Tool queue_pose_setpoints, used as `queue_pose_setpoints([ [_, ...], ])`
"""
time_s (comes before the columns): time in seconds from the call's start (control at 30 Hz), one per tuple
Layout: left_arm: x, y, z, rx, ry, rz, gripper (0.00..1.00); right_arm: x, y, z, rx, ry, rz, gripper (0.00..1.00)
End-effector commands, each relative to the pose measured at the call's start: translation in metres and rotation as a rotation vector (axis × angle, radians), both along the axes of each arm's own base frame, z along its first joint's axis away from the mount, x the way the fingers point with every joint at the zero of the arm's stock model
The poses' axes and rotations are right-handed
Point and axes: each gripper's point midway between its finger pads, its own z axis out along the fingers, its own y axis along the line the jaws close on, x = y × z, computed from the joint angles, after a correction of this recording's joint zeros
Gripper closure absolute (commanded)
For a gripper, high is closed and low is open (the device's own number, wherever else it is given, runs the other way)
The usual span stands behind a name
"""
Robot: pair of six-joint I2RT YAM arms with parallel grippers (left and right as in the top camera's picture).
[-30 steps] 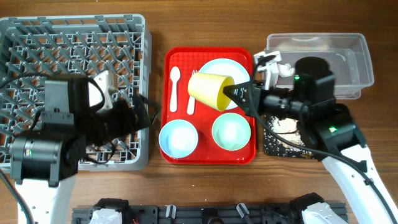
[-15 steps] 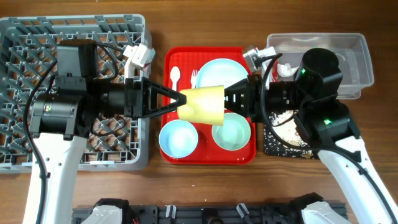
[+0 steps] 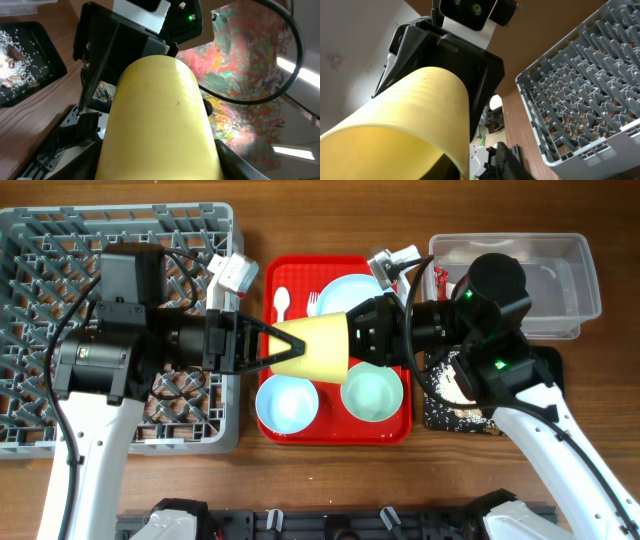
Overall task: Sort waste into correct bins and load items into the dishwasher rack
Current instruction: 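Grasp the yellow cup with the left gripper and open the right gripper, then carry the yellow cup with the left gripper into the dish rack, release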
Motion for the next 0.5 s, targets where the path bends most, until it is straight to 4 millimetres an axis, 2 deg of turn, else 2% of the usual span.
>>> queue_pose_setpoints([
  [0.0, -0.009, -0.001, 0.012, -0.043, -0.032, -0.043, 0.49, 0.003, 0.002, -0.001, -0.001, -0.001, 0.002, 0.56],
  [0.07, -0.009, 0.000, 0.012, -0.043, -0.035, -0.041, 0.49, 0.008, -0.003, -0.001, -0.001, -0.001, -0.019, 0.41],
  [0.13, -0.009, 0.002, 0.012, -0.024, -0.052, -0.013, 0.57, 0.020, -0.013, -0.001, -0.002, -0.004, -0.063, 0.22],
  [0.23, -0.004, 0.011, 0.011, 0.036, -0.083, 0.090, 0.60, 0.038, -0.033, -0.011, -0.026, 0.039, -0.139, 0.14],
  [0.3, 0.009, 0.036, 0.001, 0.168, -0.089, 0.317, 0.59, 0.048, -0.040, -0.037, -0.100, 0.113, -0.223, 0.13],
  [0.33, 0.016, 0.052, -0.011, 0.262, -0.061, 0.451, 0.58, 0.056, -0.045, -0.058, -0.177, 0.152, -0.312, 0.13],
  [0.4, 0.025, 0.095, -0.051, 0.523, 0.023, 0.719, 0.57, 0.073, -0.071, -0.109, -0.420, 0.214, -0.568, 0.13],
  [0.43, 0.024, 0.124, -0.073, 0.683, 0.089, 0.857, 0.58, 0.070, -0.082, -0.124, -0.520, 0.225, -0.641, 0.13],
  [0.47, 0.019, 0.153, -0.093, 0.836, 0.167, 0.979, 0.58, 0.064, -0.085, -0.128, -0.567, 0.214, -0.663, 0.13],
])
